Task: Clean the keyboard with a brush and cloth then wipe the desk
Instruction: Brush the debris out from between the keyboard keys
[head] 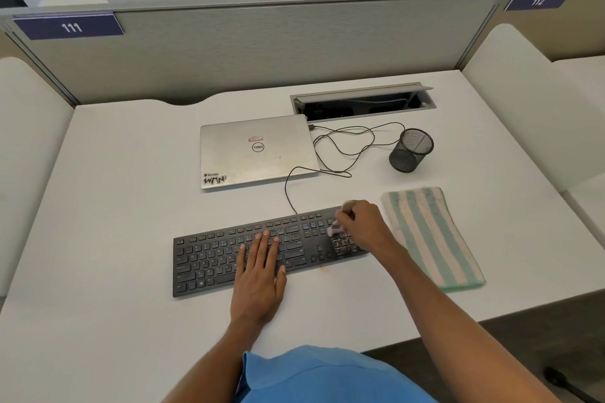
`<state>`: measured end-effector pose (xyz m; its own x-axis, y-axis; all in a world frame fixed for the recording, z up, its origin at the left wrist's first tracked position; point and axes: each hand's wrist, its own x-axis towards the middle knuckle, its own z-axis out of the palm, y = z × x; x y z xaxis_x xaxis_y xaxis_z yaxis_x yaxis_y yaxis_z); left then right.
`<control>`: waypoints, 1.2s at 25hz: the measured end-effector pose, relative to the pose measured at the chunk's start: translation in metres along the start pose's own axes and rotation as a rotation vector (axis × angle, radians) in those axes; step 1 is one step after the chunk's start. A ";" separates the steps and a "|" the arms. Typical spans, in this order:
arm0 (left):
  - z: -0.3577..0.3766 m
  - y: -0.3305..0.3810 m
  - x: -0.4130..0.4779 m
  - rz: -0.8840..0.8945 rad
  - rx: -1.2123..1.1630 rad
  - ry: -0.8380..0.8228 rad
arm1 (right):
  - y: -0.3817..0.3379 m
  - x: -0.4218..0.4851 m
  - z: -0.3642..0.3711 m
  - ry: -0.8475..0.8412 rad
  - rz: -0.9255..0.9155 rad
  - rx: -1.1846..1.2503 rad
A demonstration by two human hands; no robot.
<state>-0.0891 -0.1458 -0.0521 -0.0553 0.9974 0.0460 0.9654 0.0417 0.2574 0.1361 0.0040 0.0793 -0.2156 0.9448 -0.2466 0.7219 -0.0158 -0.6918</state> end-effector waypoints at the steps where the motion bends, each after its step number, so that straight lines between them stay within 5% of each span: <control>1: 0.000 0.000 0.000 0.000 0.002 0.001 | 0.002 -0.001 -0.004 0.017 0.011 -0.001; 21: 0.001 -0.001 0.000 -0.005 -0.012 0.002 | 0.013 0.000 -0.006 0.046 -0.008 0.022; 30: 0.000 0.000 0.000 -0.007 0.005 -0.005 | 0.020 0.002 -0.014 0.282 0.021 0.165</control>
<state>-0.0892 -0.1458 -0.0525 -0.0610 0.9974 0.0389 0.9662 0.0492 0.2532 0.1592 0.0106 0.0750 0.0054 0.9968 -0.0800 0.6027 -0.0671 -0.7951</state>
